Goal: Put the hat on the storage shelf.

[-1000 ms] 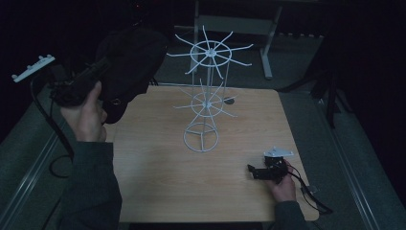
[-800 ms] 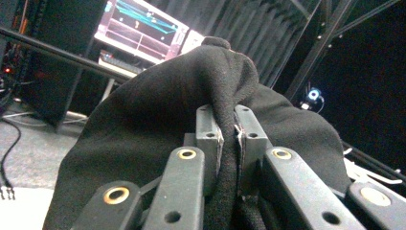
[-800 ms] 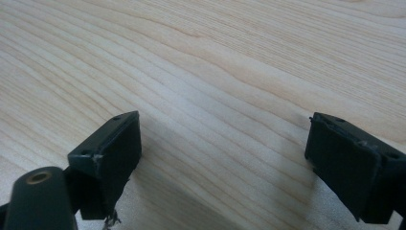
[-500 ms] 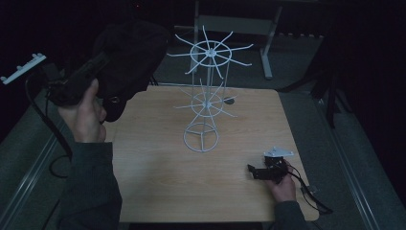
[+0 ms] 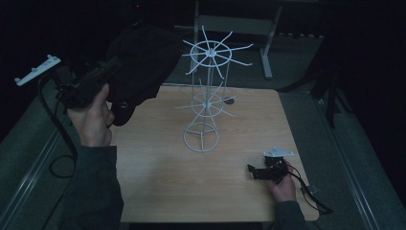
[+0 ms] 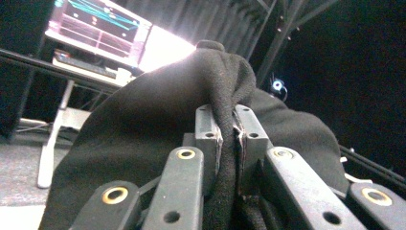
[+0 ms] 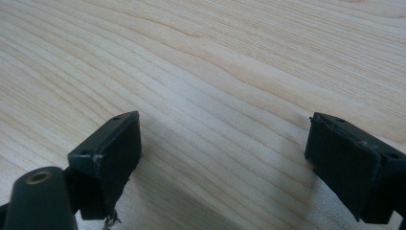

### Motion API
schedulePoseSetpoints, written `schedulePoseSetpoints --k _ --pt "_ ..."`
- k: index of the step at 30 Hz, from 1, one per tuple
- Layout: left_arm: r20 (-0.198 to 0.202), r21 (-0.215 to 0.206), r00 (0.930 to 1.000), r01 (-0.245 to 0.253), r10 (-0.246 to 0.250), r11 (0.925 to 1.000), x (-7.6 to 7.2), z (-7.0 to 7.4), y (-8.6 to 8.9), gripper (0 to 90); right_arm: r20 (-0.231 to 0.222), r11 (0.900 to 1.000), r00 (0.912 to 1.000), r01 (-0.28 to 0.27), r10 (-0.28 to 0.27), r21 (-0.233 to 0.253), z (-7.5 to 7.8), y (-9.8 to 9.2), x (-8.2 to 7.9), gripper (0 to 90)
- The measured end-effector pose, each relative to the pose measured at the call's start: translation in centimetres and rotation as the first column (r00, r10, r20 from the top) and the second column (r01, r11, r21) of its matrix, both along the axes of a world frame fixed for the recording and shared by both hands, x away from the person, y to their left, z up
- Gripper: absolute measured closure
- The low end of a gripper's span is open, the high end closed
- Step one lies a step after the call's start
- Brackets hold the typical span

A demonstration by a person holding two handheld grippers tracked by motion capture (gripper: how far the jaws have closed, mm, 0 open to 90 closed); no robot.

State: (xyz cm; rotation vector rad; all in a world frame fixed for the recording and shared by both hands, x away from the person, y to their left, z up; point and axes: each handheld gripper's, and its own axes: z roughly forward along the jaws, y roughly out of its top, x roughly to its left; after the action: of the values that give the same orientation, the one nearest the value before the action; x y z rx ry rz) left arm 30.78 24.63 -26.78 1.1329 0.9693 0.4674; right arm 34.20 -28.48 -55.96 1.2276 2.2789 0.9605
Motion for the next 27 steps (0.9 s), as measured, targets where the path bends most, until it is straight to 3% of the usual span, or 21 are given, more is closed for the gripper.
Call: schedulePoseSetpoints --k 5,14,23,27 --pt "-0.014 0.039 0.9996 0.024 -0.023 0.999 0.4 -0.5 -1.0 83.5 0.0 1.0 1.0 -0.001 0.001 -0.001 0.0 0.0 0.0 11.9" --pt "-0.065 0.052 0.9964 0.058 -0.054 0.997 1.2 -2.2 -1.4 83.6 0.0 1.0 1.0 0.0 0.0 0.0 0.0 0.0 0.0 11.9" --pt "-0.118 0.112 0.9892 0.1 -0.087 0.9886 1.9 -3.7 -2.3 82.4 -0.002 1.0 1.0 0.001 -0.001 0.0 0.0 0.0 0.0 11.9" --pt "-0.138 0.146 0.9848 0.125 -0.104 0.9814 2.1 -4.2 -2.7 80.6 -0.004 1.0 1.0 0.001 -0.001 0.001 0.0 0.0 0.0 11.9"
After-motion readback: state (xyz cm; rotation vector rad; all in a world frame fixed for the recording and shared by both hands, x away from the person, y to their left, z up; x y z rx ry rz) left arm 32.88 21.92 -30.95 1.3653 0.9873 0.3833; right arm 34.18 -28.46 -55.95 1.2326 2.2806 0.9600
